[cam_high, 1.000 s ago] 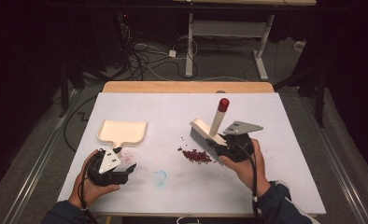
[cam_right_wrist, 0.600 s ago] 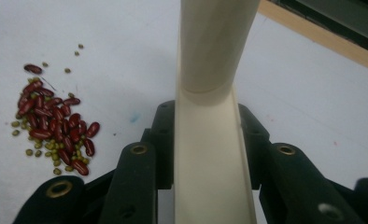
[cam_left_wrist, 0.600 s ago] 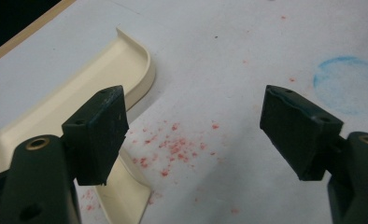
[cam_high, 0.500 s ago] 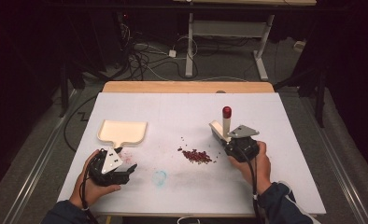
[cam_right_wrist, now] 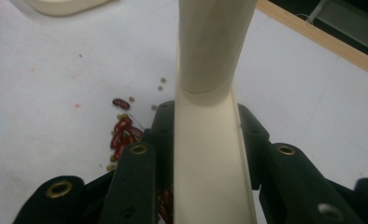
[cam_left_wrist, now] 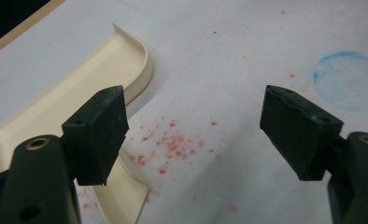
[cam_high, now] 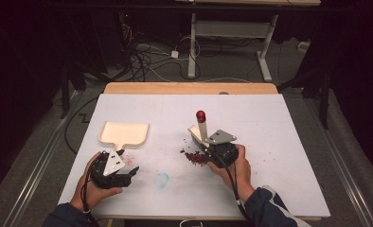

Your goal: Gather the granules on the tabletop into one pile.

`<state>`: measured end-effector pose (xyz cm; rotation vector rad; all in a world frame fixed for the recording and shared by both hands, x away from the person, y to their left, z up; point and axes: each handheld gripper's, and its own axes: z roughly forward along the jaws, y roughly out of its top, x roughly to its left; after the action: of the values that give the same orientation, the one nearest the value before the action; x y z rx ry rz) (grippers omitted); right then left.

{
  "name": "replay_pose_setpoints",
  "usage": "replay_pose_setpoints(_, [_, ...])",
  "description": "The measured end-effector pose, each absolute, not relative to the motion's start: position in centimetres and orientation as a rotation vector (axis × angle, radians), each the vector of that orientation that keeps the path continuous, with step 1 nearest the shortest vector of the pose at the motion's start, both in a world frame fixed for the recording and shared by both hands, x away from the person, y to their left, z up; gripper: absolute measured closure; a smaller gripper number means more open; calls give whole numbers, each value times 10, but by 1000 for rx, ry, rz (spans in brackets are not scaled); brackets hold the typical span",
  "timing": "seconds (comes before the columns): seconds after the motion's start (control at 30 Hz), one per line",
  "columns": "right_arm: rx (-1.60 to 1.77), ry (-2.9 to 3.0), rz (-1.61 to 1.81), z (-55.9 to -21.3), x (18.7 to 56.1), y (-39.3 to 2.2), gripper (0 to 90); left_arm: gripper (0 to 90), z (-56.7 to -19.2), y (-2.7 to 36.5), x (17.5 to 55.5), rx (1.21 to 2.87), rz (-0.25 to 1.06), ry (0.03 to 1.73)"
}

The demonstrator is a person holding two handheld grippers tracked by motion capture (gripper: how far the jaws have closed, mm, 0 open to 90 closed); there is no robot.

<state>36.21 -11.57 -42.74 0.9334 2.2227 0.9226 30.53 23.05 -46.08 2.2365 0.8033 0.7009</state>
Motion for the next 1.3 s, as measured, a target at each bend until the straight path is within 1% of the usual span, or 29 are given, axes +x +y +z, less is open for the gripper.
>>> replay_pose_setpoints(0.27, [896, 2187, 955, -417, 370, -113, 672, 227, -461, 231, 305, 2233, 700, 806])
replay_pose_setpoints(0.4, [811, 2196, 1005, -414, 389, -115, 672, 227, -461, 230, 305, 2234, 700, 807])
replay_pose_setpoints(0.53, [743, 2245, 1020, -421, 417, -109, 673, 227, -462, 231, 307, 2246, 693, 807])
replay_pose_setpoints(0.6, [646, 2273, 991, -427, 429, -105, 672, 227, -463, 231, 307, 2245, 695, 807])
replay_pose_setpoints(0.7, [552, 2314, 975, -435, 441, -102, 672, 227, -463, 232, 306, 2253, 689, 805])
replay_pose_setpoints(0.8, [437, 2388, 1058, -440, 447, -106, 671, 224, -464, 233, 306, 2246, 670, 810])
replay_pose_setpoints(0.9, [351, 2433, 1103, -442, 445, -112, 669, 223, -464, 234, 305, 2244, 663, 813])
replay_pose_setpoints(1.1, [202, 2494, 1157, -446, 425, -128, 661, 223, -464, 234, 304, 2247, 670, 807])
replay_pose_setpoints(1.3, [104, 2529, 1205, -440, 407, -148, 668, 223, -464, 233, 303, 2243, 661, 817])
